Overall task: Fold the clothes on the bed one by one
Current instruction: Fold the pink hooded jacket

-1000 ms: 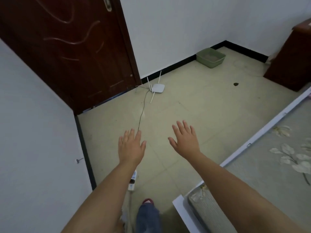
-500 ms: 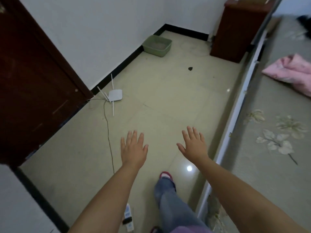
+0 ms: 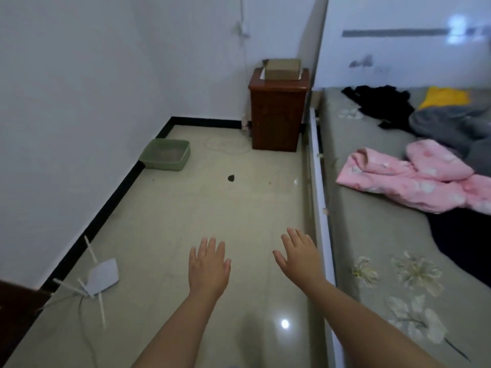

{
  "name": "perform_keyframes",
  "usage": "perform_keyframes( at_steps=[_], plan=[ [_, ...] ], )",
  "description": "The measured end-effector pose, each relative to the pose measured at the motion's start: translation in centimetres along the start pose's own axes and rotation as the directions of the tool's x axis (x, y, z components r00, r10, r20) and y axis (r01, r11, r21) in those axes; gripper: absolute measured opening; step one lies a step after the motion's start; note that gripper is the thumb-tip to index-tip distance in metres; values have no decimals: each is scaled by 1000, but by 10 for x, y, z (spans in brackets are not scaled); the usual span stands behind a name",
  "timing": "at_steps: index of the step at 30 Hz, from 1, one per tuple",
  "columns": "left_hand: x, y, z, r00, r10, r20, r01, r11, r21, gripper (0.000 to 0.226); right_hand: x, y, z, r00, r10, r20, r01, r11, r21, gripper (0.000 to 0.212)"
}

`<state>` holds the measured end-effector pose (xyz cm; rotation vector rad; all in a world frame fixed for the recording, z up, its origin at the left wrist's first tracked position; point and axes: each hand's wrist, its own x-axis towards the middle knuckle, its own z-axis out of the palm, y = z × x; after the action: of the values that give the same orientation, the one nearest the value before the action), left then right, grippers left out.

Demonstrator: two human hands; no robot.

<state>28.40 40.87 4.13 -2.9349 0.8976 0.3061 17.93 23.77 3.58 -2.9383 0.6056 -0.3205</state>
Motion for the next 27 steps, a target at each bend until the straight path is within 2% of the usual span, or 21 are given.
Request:
perform_keyframes(
  at_steps=[5, 10, 14, 17, 19, 21, 24, 27],
  plan=[
    [134, 60, -30, 972, 233, -5, -233, 972, 25, 50, 74, 77, 2, 983, 172, -59, -173, 985, -13, 42],
    [270, 144, -63, 871, 490, -23, -487, 870, 73, 47, 150, 158, -6, 892, 438, -115, -442, 897, -15, 39],
    [358, 218, -88, 752, 658, -44, -647, 749, 140, 45, 180, 222, -16, 762, 621, -185, -635, 772, -24, 39],
    [404, 278, -96, 665, 747, -10, -737, 659, 150, 46, 182, 267, -22, 644, 739, -198, -758, 652, -29, 40],
    [426, 324, -94, 583, 812, 24, -803, 571, 171, 45, 177, 298, -21, 560, 804, -200, -823, 567, -25, 40],
    [445, 370, -92, 497, 868, 22, -848, 480, 224, 43, 176, 334, -18, 482, 848, -221, -872, 490, -21, 39],
    [467, 424, -88, 413, 909, 61, -895, 392, 212, 44, 184, 374, -12, 365, 912, -186, -927, 375, 20, 34],
    [487, 470, -87, 324, 941, 100, -933, 301, 199, 44, 195, 407, -4, 303, 940, -157, -949, 313, 37, 35]
  ],
)
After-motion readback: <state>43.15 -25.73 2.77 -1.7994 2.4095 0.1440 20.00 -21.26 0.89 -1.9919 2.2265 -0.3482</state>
